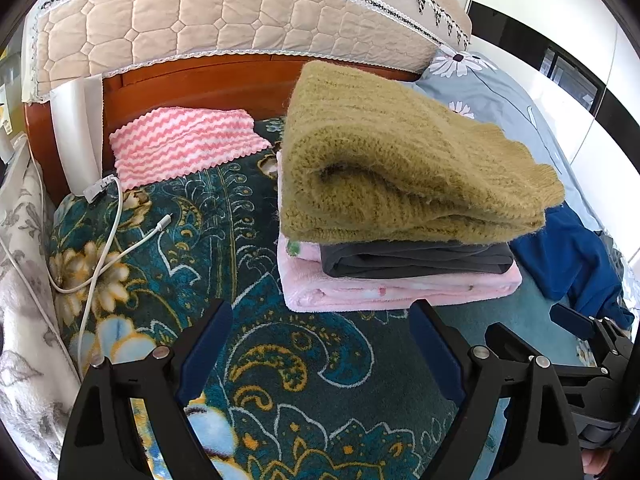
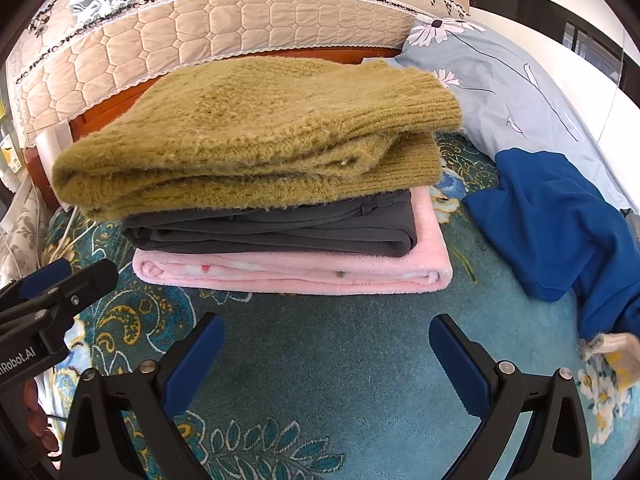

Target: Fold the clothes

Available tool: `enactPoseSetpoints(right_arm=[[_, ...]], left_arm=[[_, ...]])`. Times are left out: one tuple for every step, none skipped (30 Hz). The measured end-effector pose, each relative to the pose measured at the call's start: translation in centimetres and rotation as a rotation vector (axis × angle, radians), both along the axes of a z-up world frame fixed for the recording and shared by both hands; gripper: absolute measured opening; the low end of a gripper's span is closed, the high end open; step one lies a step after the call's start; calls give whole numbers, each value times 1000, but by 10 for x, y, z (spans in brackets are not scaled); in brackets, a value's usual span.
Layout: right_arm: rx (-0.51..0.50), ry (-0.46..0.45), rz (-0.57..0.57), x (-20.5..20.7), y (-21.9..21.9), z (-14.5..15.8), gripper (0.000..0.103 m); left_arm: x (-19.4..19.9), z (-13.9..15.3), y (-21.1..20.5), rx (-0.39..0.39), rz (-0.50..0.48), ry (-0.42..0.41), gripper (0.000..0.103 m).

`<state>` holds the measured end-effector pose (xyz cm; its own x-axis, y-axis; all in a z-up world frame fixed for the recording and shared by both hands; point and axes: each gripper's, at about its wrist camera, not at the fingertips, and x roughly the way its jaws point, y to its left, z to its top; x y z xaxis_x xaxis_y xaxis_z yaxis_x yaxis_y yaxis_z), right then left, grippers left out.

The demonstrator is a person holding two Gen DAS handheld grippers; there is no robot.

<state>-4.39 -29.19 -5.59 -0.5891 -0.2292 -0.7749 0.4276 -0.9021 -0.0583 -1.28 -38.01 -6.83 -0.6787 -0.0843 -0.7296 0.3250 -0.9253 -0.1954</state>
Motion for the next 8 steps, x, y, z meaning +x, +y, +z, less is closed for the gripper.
enactPoseSetpoints(right_arm=[[0,-1,1,0,0,0,103],[1,-1,2,0,0,0,103],[0,-2,2,0,0,0,103],[0,-4,2,0,0,0,103],[1,-4,2,0,0,-1,103],[2,-4,2,0,0,-1,103],[2,-4,2,0,0,-1,103],[2,-4,2,0,0,-1,103]], left_arm=[[0,0,0,1,0,-1,90],[-1,0,0,1,1,-2,90],[-1,0,0,2,1,-3,90],[-1,0,-1,2,2,-4,90],[-1,-1,-1,2,2,-5,90],[-1,-1,-1,2,2,-5,90],[-1,0,-1,3,3,-3,90],[-1,0,-1,3,3,-2,90]])
